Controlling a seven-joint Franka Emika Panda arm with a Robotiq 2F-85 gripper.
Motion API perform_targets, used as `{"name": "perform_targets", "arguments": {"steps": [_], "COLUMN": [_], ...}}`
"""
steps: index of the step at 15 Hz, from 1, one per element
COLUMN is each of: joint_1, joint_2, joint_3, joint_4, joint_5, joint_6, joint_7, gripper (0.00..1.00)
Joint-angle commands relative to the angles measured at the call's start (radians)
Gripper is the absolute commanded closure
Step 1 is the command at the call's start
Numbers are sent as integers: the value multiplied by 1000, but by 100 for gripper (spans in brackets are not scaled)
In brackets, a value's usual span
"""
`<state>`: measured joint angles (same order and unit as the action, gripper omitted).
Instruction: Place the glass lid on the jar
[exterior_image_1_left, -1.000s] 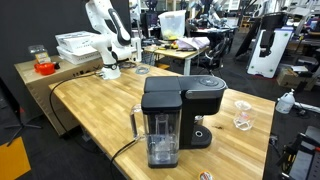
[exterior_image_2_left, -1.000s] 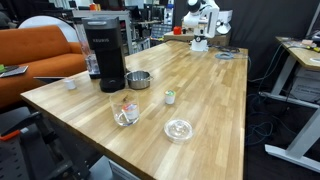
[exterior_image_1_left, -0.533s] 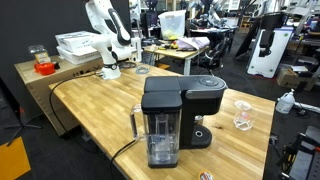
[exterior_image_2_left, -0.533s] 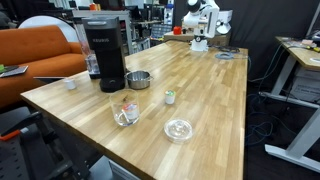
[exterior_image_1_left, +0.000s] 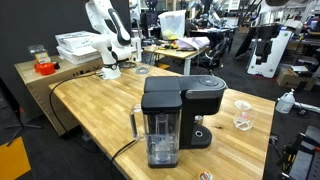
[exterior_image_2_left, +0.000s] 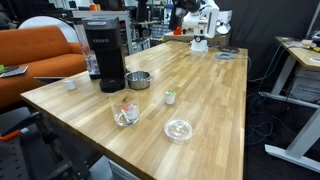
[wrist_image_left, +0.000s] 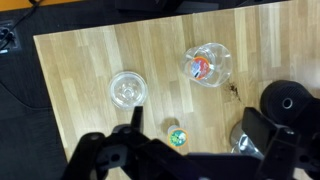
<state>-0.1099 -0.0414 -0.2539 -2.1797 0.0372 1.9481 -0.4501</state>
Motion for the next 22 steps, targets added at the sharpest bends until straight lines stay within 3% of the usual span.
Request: {"name": "perform_targets", "arguments": {"steps": [1,7,8,22], "joint_1": [-47,-131,-123,-134], "joint_2": [111,318,282,328], "joint_3": [10,29,33,43], "joint_4": [24,112,63,79], "joint_5": [40,100,59,73], "joint_6": [42,14,58,71], "joint_7": [1,-5,6,32], "gripper": [0,0,0,0]}}
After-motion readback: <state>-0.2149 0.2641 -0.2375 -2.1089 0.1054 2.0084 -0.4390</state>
